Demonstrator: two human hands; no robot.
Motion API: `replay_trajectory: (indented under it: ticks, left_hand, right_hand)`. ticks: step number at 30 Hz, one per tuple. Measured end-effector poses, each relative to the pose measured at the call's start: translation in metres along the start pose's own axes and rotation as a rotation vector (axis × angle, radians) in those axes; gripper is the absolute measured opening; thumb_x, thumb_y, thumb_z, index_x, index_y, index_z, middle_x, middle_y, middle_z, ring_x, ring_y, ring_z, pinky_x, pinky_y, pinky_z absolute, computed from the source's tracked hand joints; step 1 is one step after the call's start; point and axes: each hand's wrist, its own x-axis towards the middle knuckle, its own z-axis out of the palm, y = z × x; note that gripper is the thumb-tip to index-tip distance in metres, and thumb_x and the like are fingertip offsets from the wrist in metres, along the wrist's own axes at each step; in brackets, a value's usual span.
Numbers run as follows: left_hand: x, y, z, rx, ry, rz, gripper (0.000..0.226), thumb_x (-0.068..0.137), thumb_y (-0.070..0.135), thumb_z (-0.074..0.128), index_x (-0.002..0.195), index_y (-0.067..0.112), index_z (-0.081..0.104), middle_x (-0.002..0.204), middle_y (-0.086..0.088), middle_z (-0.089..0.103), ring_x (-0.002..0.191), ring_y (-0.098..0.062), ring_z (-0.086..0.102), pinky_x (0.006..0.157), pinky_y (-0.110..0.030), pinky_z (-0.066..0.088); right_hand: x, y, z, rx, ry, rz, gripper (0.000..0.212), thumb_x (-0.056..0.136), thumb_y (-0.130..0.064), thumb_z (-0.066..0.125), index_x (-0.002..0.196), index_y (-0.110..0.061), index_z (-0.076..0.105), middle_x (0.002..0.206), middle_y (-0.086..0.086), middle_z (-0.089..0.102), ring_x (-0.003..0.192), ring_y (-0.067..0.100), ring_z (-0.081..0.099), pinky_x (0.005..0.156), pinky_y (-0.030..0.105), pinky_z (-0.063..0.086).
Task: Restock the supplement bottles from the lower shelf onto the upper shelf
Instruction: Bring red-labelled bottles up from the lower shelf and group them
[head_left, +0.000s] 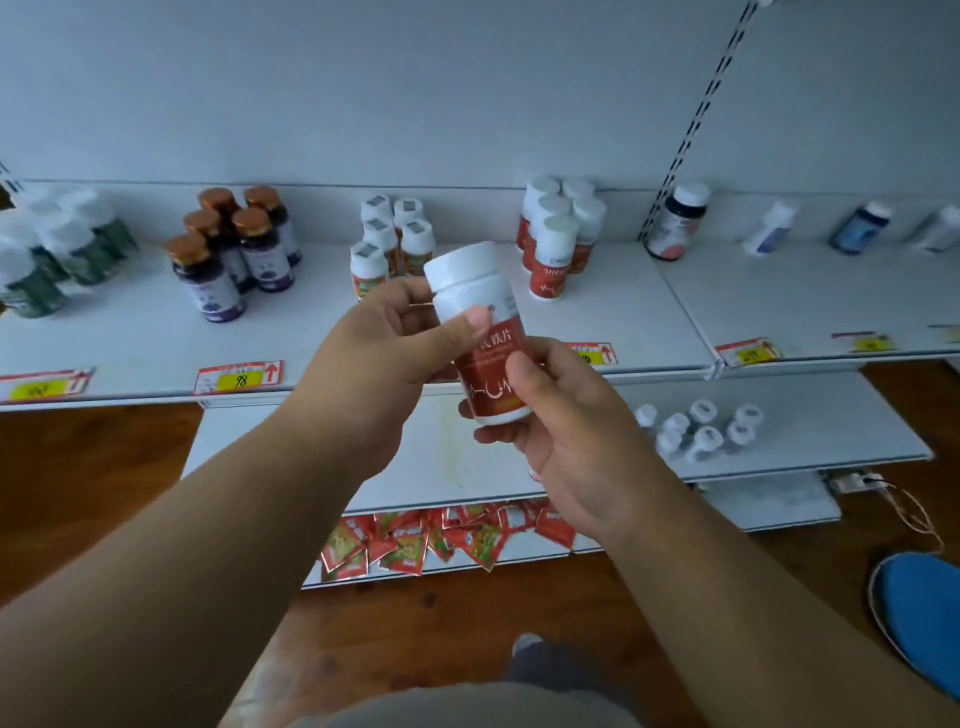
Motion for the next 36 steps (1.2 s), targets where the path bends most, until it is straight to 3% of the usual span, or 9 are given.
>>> replay_trajectory:
  ticks: [4, 8, 11, 14, 18, 23, 27, 30, 36]
  left_hand:
    - [0.024, 0.007, 0.019, 0.056, 0.029, -0.002, 0.045, 0.076, 0.036, 0.072, 0.112, 0.011, 0.063, 0.104, -0.017, 0.073, 0.097, -0.034, 0.071, 0.094, -0.050, 0.055]
    - [0.056, 0.003, 0.039, 0.053, -0.004, -0.029, 0.043, 0.079, 0.031, 0.069, 0.116, 0.009, 0.064, 0.109, -0.026, 0.068, 0.099, -0.042, 0.065, 0.094, -0.050, 0.054]
    - [0.083, -0.004, 0.061, 0.055, -0.001, -0.021, 0.032, 0.088, 0.019, 0.070, 0.118, 0.008, 0.064, 0.108, -0.022, 0.070, 0.099, -0.033, 0.068, 0.088, -0.039, 0.056]
    - [0.109, -0.010, 0.083, 0.030, 0.003, -0.026, 0.040, 0.086, 0.014, 0.071, 0.124, 0.006, 0.061, 0.112, -0.019, 0.071, 0.107, -0.035, 0.068, 0.094, -0.043, 0.054]
    - [0.140, -0.019, 0.108, 0.075, 0.037, -0.009, 0.043, 0.082, 0.012, 0.069, 0.124, 0.010, 0.062, 0.112, -0.018, 0.071, 0.107, -0.037, 0.067, 0.095, -0.048, 0.053]
    - [0.166, -0.044, 0.133, 0.387, 0.175, -0.013, 0.037, 0.086, 0.005, 0.073, 0.105, 0.036, 0.063, 0.091, 0.016, 0.074, 0.084, 0.001, 0.069, 0.071, -0.013, 0.053]
    - [0.185, -0.074, 0.141, 0.536, 0.243, -0.113, 0.045, 0.085, 0.016, 0.074, 0.111, 0.049, 0.058, 0.098, 0.019, 0.069, 0.083, 0.002, 0.067, 0.075, -0.022, 0.053]
    - [0.197, -0.090, 0.142, 0.608, 0.240, -0.195, 0.048, 0.087, 0.022, 0.073, 0.129, 0.040, 0.058, 0.106, 0.019, 0.067, 0.087, -0.002, 0.066, 0.086, -0.031, 0.056]
    - [0.207, -0.099, 0.132, 0.676, 0.245, -0.254, 0.030, 0.091, 0.023, 0.067, 0.117, 0.036, 0.059, 0.109, 0.021, 0.065, 0.089, 0.001, 0.062, 0.077, -0.025, 0.054]
  right_hand:
    - [0.006, -0.014, -0.017, 0.006, 0.013, -0.002, 0.056, 0.074, -0.051, 0.073, 0.118, -0.018, 0.061, 0.107, 0.009, 0.071, 0.092, 0.020, 0.069, 0.071, 0.028, 0.052]
    - [0.027, -0.026, -0.055, 0.058, 0.045, -0.021, 0.045, 0.078, -0.044, 0.069, 0.114, -0.016, 0.065, 0.099, 0.008, 0.072, 0.089, 0.022, 0.067, 0.077, 0.039, 0.053]
    - [0.052, -0.036, -0.089, -0.063, 0.053, -0.030, 0.045, 0.079, -0.043, 0.066, 0.118, -0.020, 0.063, 0.105, 0.009, 0.072, 0.096, 0.026, 0.069, 0.086, 0.044, 0.052]
    - [0.076, -0.052, -0.122, -0.109, 0.048, -0.052, 0.039, 0.080, -0.041, 0.066, 0.114, -0.021, 0.066, 0.104, 0.008, 0.074, 0.099, 0.029, 0.070, 0.090, 0.051, 0.055]
    - [0.107, -0.065, -0.162, -0.337, 0.049, -0.119, 0.039, 0.079, -0.042, 0.070, 0.115, -0.027, 0.066, 0.106, -0.003, 0.074, 0.099, 0.016, 0.071, 0.092, 0.045, 0.055]
    - [0.150, -0.062, -0.203, -0.673, -0.004, -0.108, 0.046, 0.080, -0.030, 0.080, 0.121, -0.030, 0.059, 0.108, -0.012, 0.070, 0.101, 0.007, 0.066, 0.095, 0.042, 0.054]
    - [0.180, -0.044, -0.220, -0.796, 0.000, -0.053, 0.053, 0.073, -0.033, 0.085, 0.115, -0.034, 0.053, 0.107, -0.016, 0.067, 0.099, 0.004, 0.063, 0.091, 0.034, 0.053]
    - [0.202, -0.020, -0.226, -0.807, 0.039, -0.036, 0.053, 0.071, -0.037, 0.086, 0.112, -0.035, 0.053, 0.108, -0.014, 0.066, 0.100, 0.008, 0.063, 0.090, 0.037, 0.055]
    - [0.232, -0.003, -0.219, -0.800, 0.103, -0.109, 0.048, 0.073, -0.038, 0.085, 0.108, -0.031, 0.054, 0.103, -0.014, 0.067, 0.093, 0.007, 0.064, 0.078, 0.028, 0.052]
